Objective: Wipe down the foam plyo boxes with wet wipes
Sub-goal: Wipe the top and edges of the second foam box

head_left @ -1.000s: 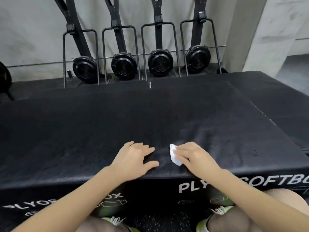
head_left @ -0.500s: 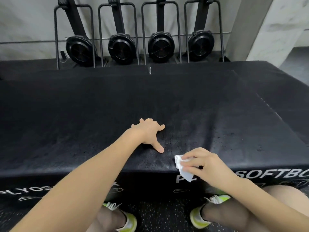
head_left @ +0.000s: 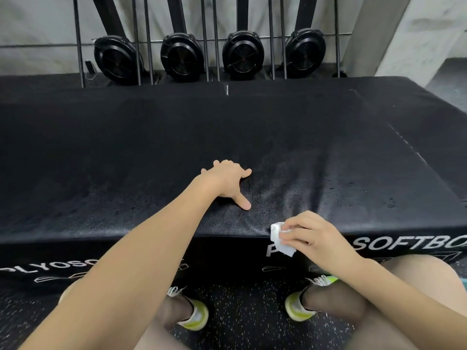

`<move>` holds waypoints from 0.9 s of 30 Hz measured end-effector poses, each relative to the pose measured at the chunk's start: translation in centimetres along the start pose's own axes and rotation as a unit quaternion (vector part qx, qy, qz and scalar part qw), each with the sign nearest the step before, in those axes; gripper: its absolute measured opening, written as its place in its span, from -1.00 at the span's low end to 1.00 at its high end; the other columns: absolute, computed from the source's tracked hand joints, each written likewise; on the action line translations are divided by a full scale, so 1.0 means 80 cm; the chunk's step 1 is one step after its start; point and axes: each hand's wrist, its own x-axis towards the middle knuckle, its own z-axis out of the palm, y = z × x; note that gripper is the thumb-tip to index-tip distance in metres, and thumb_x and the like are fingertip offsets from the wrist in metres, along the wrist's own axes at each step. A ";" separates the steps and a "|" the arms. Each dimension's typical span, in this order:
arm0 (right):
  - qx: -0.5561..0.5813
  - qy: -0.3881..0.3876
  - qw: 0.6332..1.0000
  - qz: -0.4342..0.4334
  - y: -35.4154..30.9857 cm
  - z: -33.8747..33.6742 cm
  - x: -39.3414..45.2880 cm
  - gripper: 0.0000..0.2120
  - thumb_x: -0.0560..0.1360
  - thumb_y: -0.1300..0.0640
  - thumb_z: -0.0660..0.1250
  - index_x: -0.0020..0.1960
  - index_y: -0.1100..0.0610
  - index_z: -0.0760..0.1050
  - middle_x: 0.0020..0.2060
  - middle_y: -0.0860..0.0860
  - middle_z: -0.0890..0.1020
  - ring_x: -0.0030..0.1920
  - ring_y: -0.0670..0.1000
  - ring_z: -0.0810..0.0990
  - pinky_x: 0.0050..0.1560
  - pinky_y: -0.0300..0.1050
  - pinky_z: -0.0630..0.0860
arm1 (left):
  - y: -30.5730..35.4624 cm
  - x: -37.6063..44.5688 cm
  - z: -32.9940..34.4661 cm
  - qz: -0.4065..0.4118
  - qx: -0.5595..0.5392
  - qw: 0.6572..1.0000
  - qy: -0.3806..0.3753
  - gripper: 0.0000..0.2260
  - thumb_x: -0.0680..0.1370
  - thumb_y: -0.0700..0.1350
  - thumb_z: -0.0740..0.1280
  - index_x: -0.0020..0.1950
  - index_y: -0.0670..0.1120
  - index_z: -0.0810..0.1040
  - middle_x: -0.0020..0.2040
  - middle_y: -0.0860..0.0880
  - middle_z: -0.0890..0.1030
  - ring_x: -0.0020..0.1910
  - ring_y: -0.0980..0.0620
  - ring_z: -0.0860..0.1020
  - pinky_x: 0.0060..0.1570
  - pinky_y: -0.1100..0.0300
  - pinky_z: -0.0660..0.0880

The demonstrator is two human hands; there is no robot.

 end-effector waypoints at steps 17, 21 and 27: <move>-0.071 0.003 0.995 -0.067 -0.027 0.024 0.004 -0.74 0.44 0.36 0.48 0.03 0.07 0.60 0.14 -0.06 0.60 0.04 0.09 0.55 0.06 -0.03 0.48 | -0.002 -0.009 0.007 0.006 0.004 1.000 0.014 0.01 0.32 0.38 0.51 0.63 0.23 0.05 0.41 -0.06 0.33 0.41 -0.19 0.25 0.30 -0.33 0.36; -0.076 0.001 0.997 -0.029 0.000 -0.011 -0.019 -0.67 0.38 0.35 0.56 0.06 0.06 0.65 0.13 -0.11 0.64 0.07 0.03 0.56 0.15 -0.14 0.44 | 0.000 -0.008 0.005 0.010 0.018 1.000 0.008 0.01 0.33 0.38 0.50 0.64 0.21 0.04 0.34 -0.06 0.36 0.35 -0.19 0.28 0.27 -0.31 0.38; -0.075 -0.073 0.992 0.071 0.017 -0.012 0.069 -0.73 0.28 0.51 0.45 -0.15 0.19 0.61 -0.21 0.09 0.64 -0.18 0.18 0.57 -0.19 0.10 0.58 | -0.002 -0.002 0.009 0.012 0.026 1.000 0.009 0.07 0.31 0.39 0.50 0.65 0.18 -0.02 0.43 -0.09 0.30 0.37 -0.21 0.26 0.26 -0.29 0.37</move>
